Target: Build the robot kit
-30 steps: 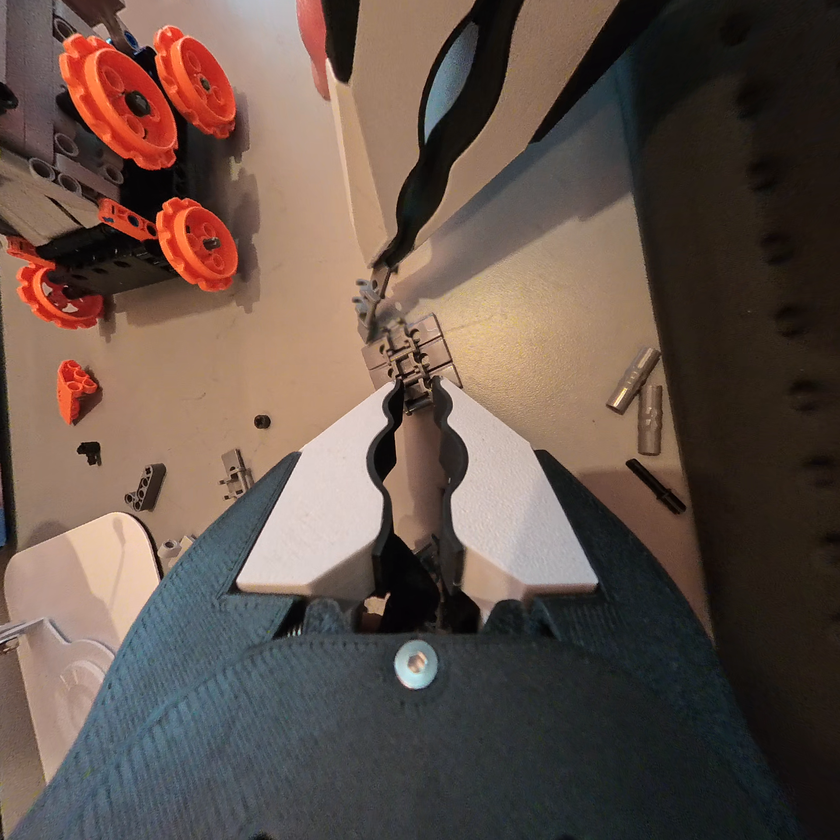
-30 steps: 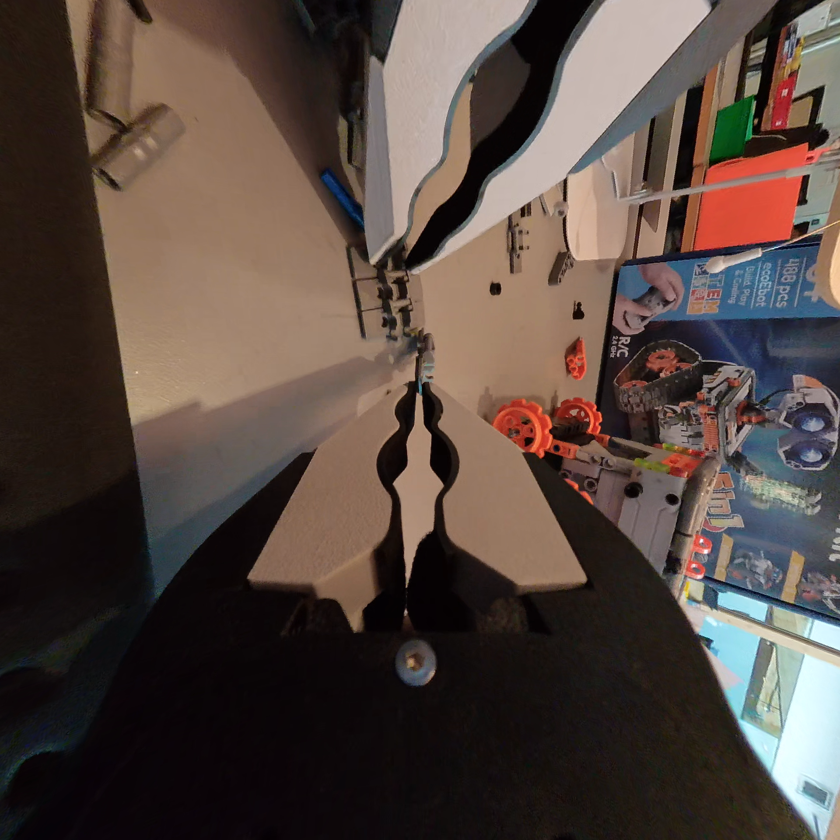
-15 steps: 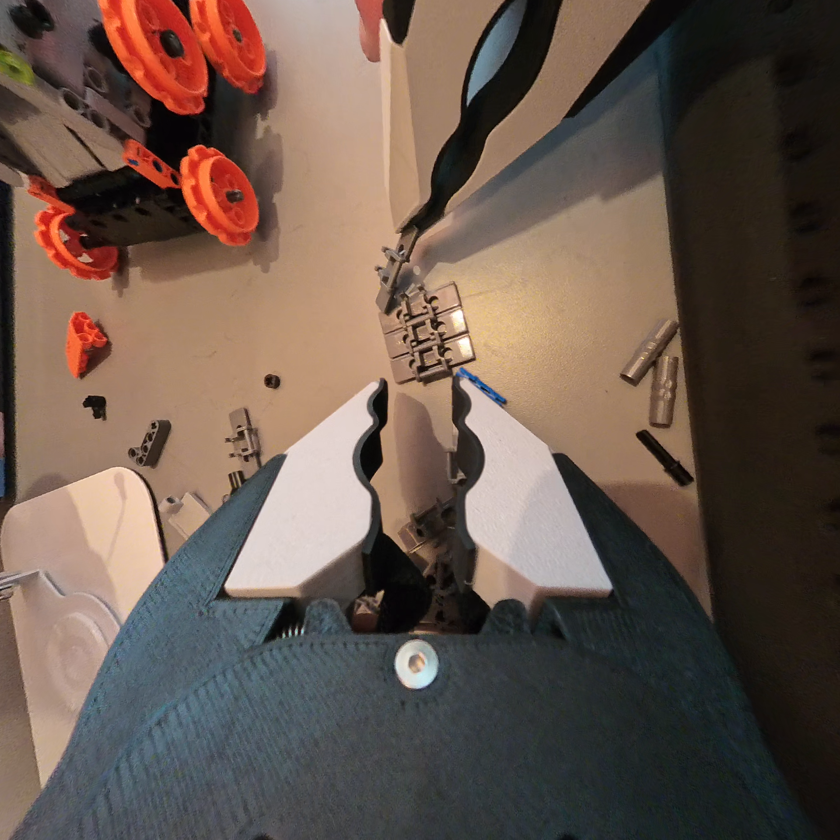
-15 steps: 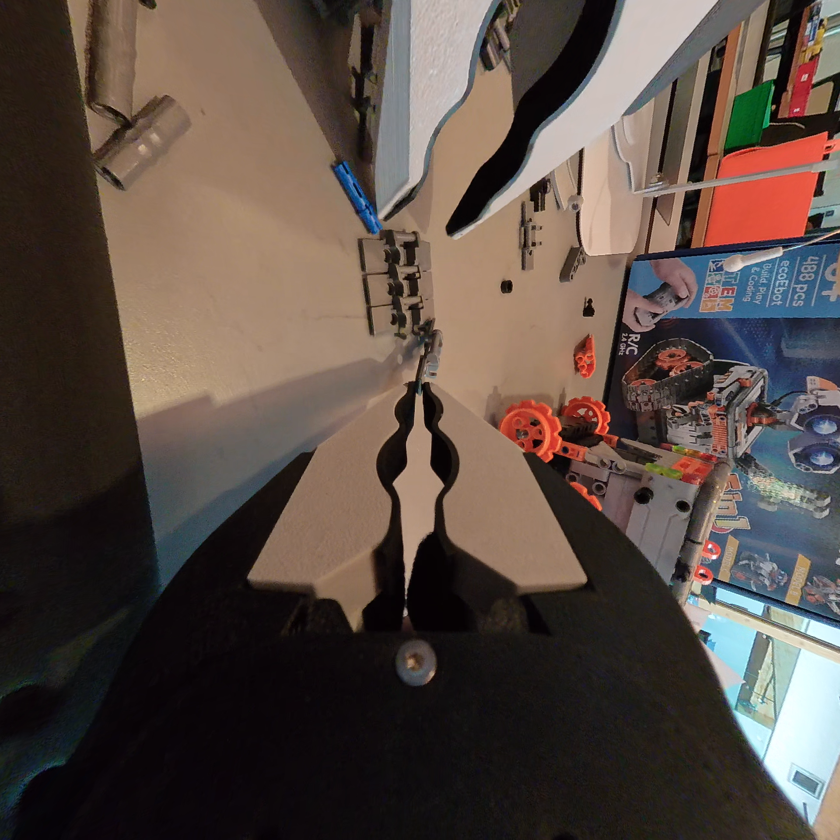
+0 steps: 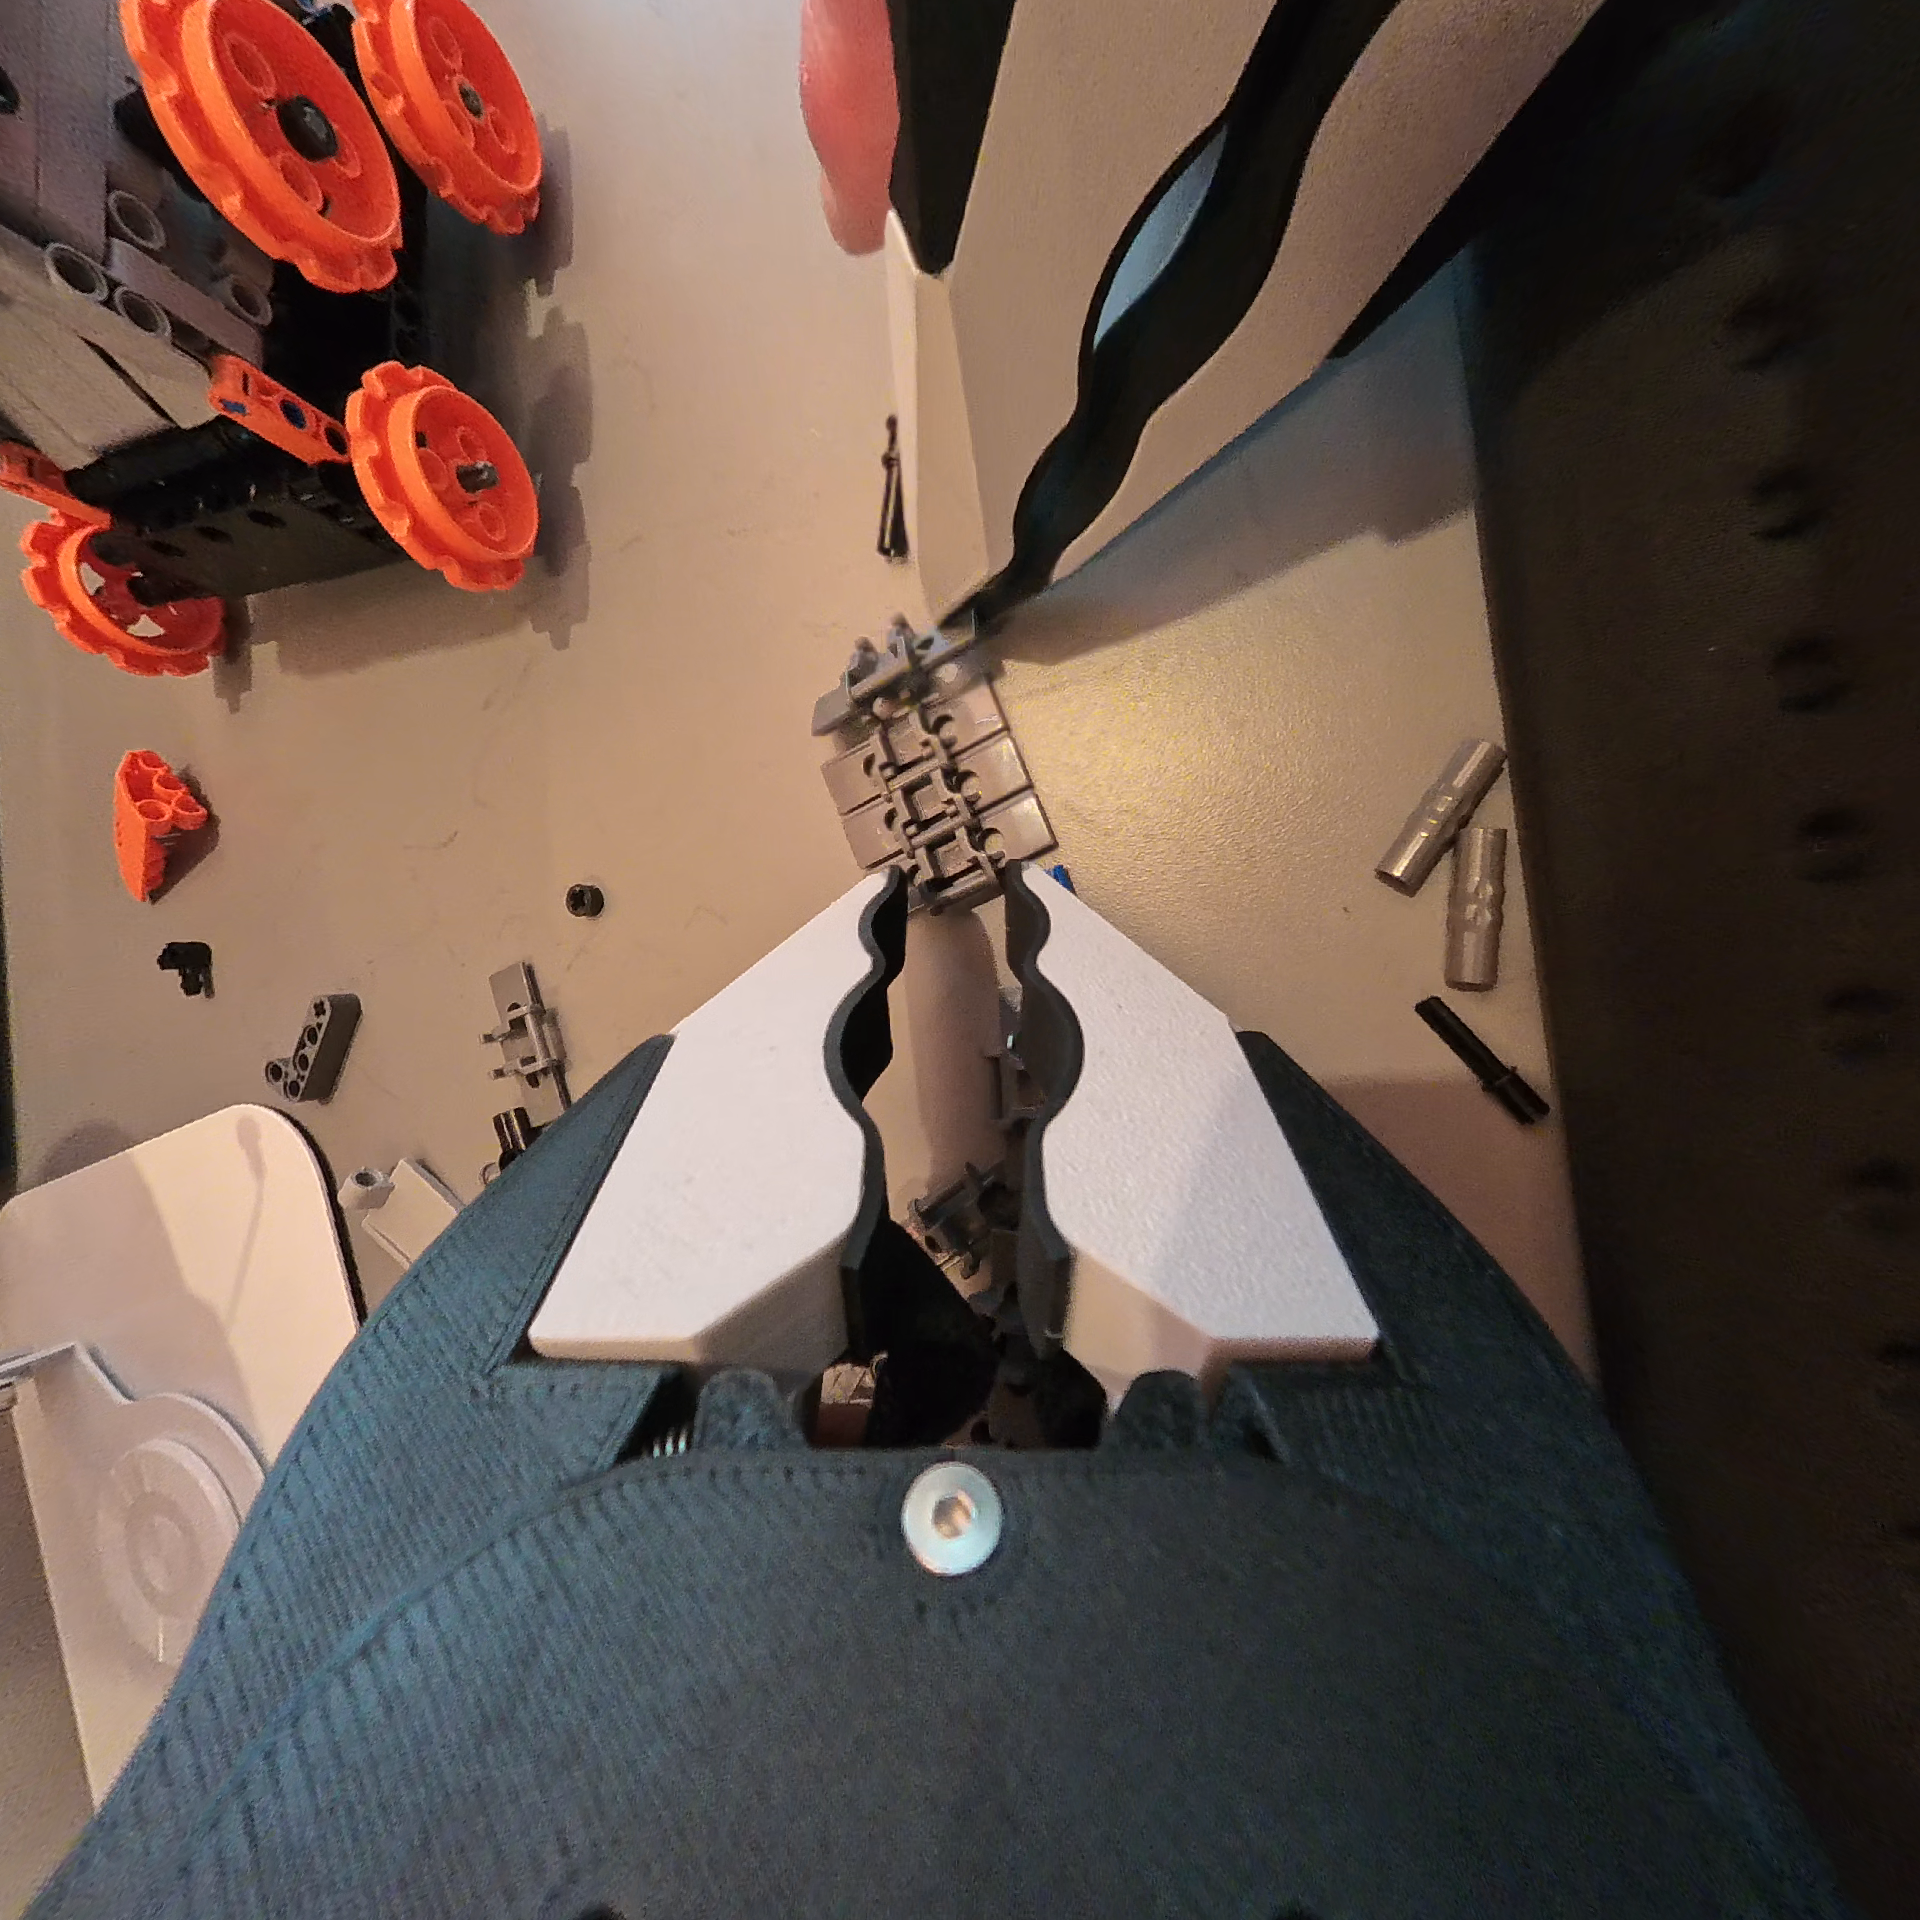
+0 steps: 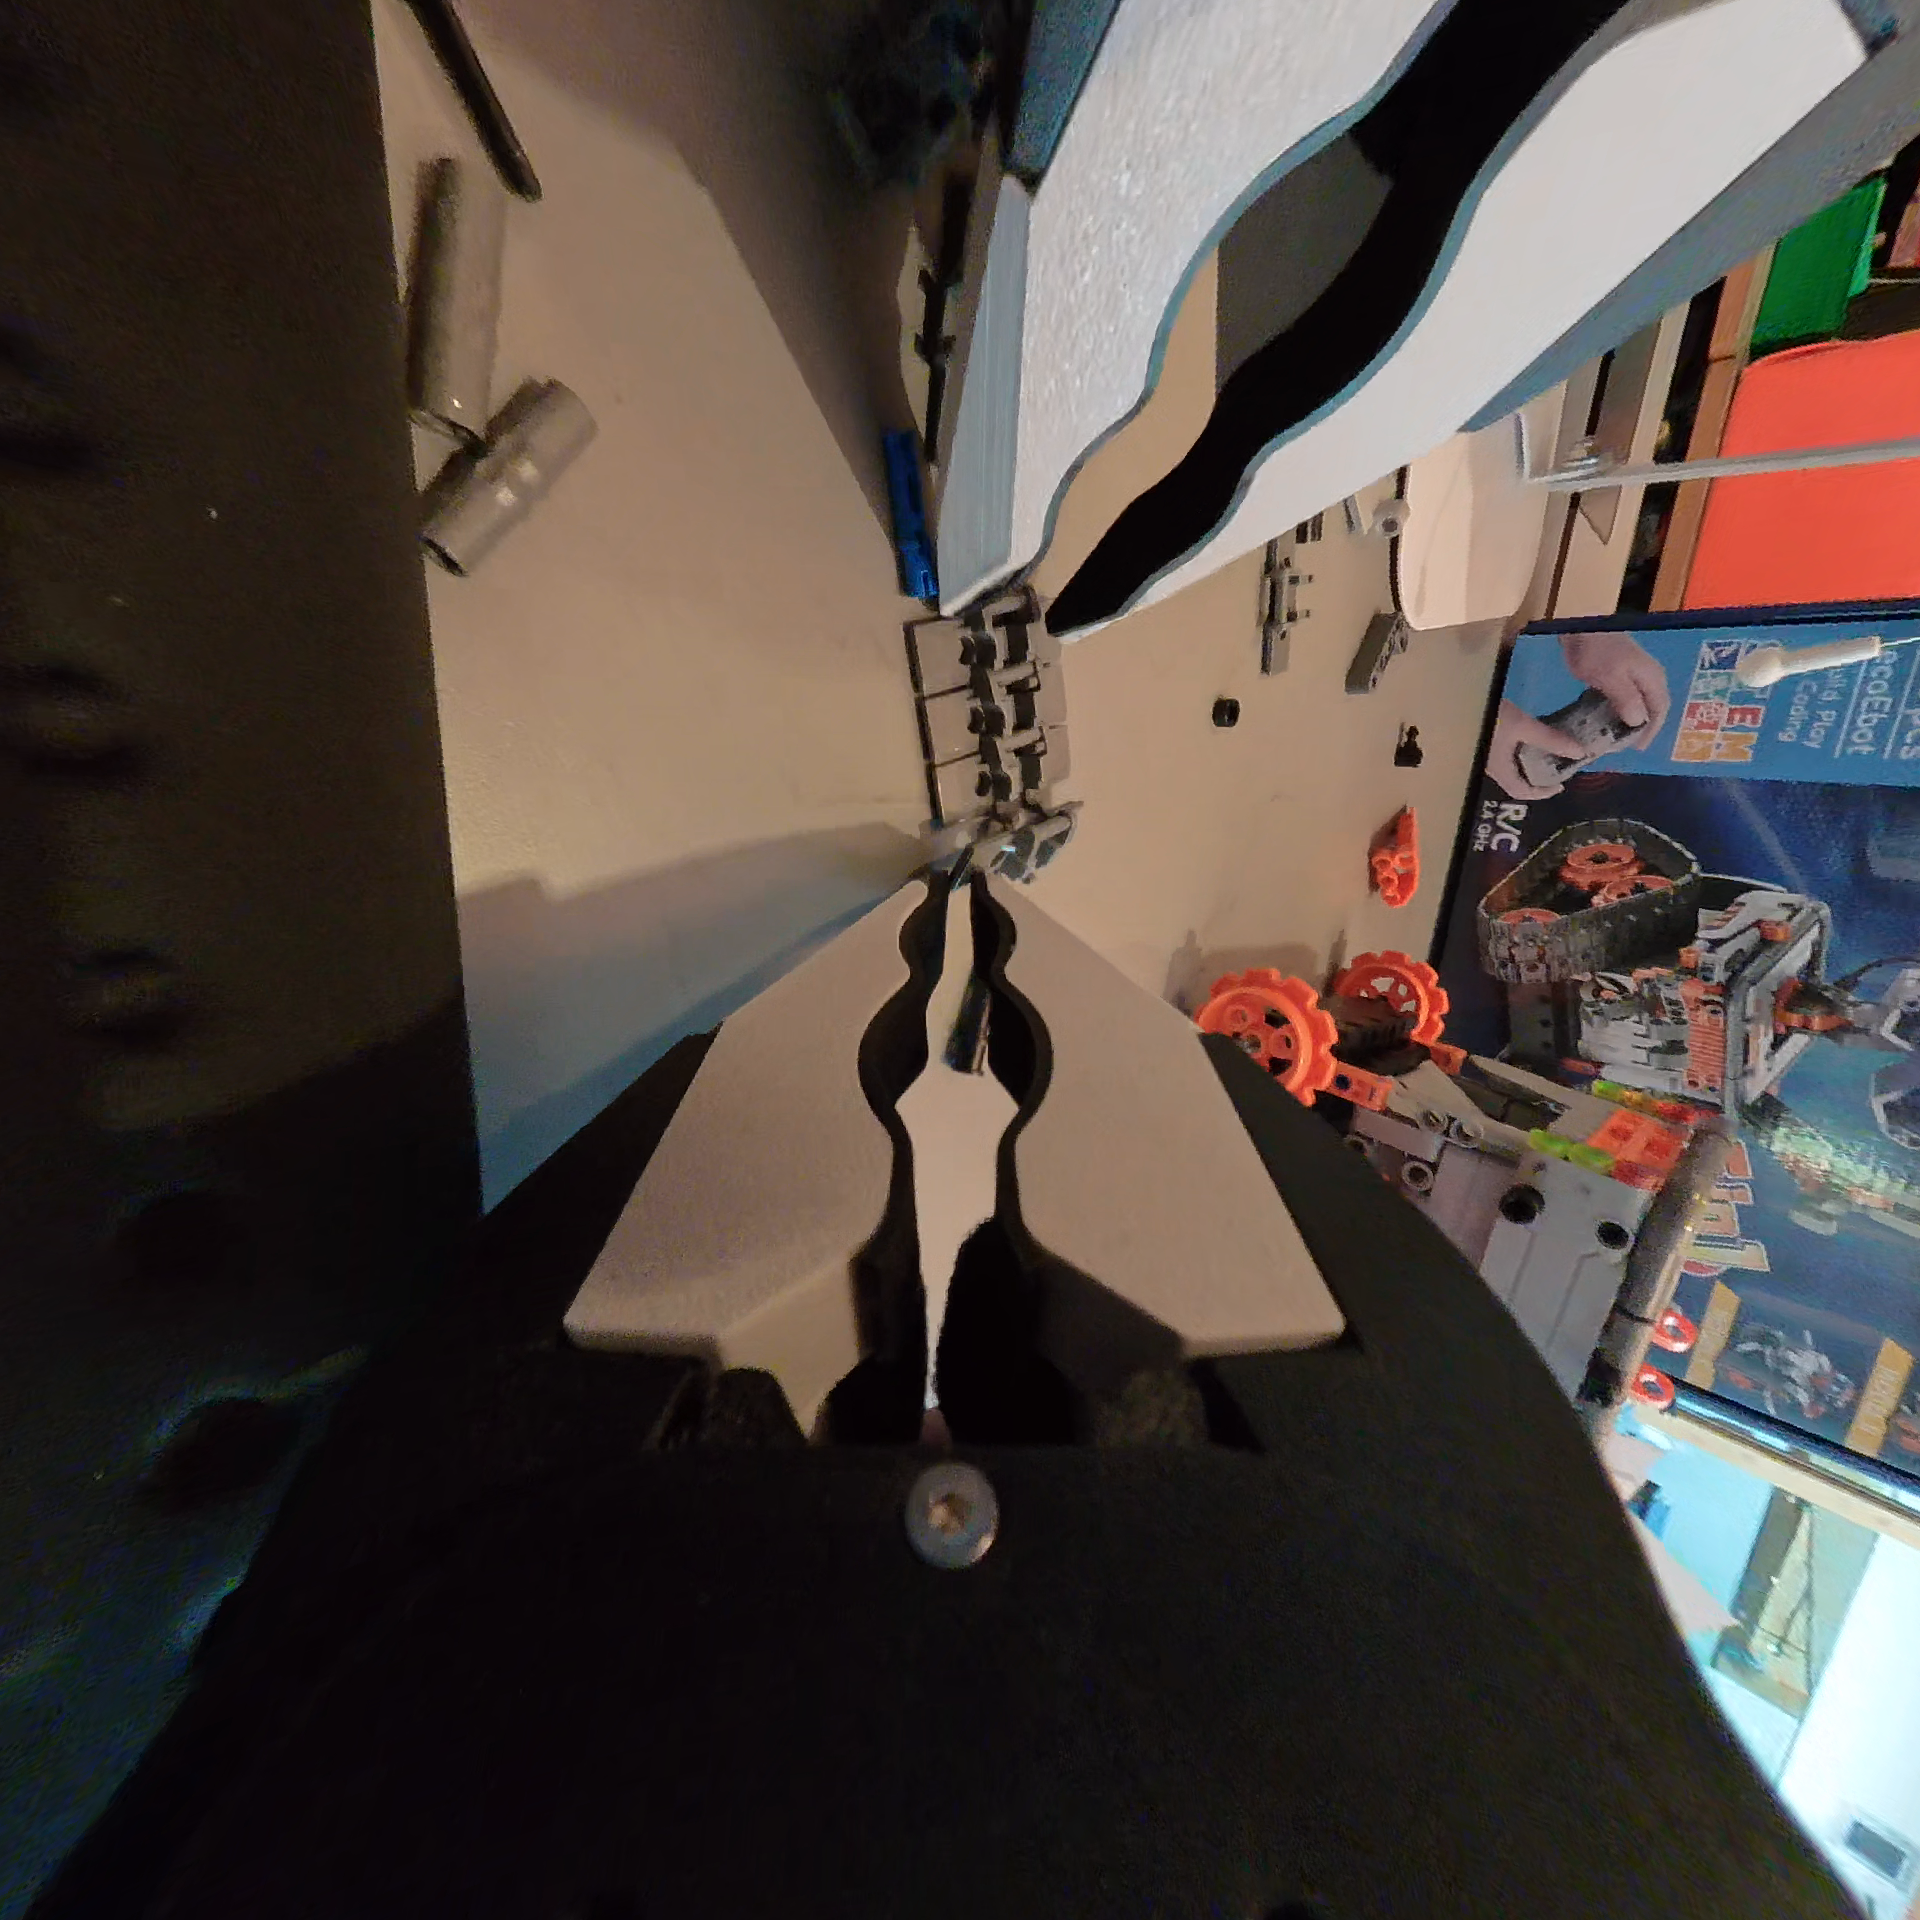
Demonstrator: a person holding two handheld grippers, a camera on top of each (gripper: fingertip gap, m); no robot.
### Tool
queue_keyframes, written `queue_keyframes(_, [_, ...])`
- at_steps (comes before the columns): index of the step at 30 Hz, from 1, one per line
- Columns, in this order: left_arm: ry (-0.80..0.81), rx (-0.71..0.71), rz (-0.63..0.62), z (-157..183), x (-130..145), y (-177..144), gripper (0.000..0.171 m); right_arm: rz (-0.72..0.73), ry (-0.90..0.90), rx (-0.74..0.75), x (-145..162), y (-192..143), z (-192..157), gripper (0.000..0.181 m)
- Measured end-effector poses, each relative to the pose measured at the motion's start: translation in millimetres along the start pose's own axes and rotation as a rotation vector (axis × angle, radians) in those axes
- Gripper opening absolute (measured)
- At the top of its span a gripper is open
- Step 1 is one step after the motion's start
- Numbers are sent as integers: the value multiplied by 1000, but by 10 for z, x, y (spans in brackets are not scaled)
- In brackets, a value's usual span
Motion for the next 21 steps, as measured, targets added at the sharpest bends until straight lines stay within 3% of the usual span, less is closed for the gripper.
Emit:
queue_keyframes(11, [15,-2,-2,0,-9,10,16,-2,5,-29,47,16,25,2])
queue_keyframes(15, [16,-3,-6,-5,-4,6,16,-2,7,-26,50,0,48,10])
queue_keyframes(21, [22,-3,-10,-5,1,3,16,37,16,-30,16,34,35,2])
Point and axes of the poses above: each gripper's, where its closed fingertips meet, y out along the fingers, x out of its underside, z = x × y across the jaws, the point moved 1 cm from there along -y, back along the fingers, and after that the axes turned 6 degrees about x, right-handed, at the moved point
